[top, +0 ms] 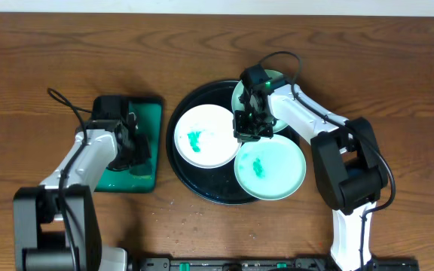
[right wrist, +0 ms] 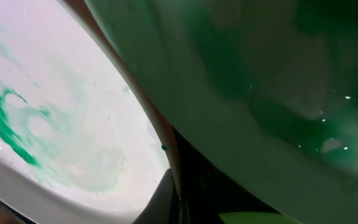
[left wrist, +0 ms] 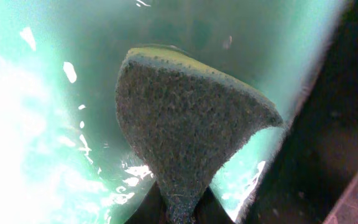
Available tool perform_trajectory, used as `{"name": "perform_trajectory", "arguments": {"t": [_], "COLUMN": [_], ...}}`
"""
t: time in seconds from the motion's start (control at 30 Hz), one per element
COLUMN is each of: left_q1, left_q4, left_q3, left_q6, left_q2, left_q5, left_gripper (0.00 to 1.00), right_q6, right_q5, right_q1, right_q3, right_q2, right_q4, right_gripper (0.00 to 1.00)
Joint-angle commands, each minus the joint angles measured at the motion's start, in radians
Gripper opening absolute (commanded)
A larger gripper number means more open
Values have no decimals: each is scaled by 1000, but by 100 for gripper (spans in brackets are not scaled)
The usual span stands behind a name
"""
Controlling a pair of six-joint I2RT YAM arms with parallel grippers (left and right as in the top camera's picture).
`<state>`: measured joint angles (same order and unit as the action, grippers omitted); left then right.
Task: Clean dirty plates on tray and stack at the side
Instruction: 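Grasp the dark green sponge in the basin with the left gripper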
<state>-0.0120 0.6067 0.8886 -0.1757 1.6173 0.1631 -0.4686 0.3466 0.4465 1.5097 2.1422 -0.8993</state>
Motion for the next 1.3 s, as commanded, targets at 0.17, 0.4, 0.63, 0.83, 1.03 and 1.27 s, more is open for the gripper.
{"name": "perform_trajectory", "arguments": {"t": [0.17, 0.4, 0.63, 0.83, 1.03, 1.27], "left_q1": [-2, -3, -3, -3, -3, -3], "left_q4": [28, 52, 58, 73, 85, 108], "left_q3": [30, 30, 30, 30, 30, 30], "left_q6": [7, 7, 7, -27, -74, -116], "left_q2": [-308, -547, -605, -517, -312, -84], "left_q5": [9, 8, -18, -90, -124, -125], "left_gripper": [7, 7, 7, 7, 7, 7], "right_q6": [32, 51, 59, 58, 59, 59], "right_q5": [-50, -50, -50, -50, -50, -50], "right_q1": [-13, -13, -13, -13, -13, -13], "right_q3": [-28, -28, -28, -28, -28, -28], "right_q2": [20, 20, 20, 20, 20, 20], "right_q4": [-27, -8, -6, -5, -10, -13], "right_gripper": [1, 1, 1, 1, 1, 1]}}
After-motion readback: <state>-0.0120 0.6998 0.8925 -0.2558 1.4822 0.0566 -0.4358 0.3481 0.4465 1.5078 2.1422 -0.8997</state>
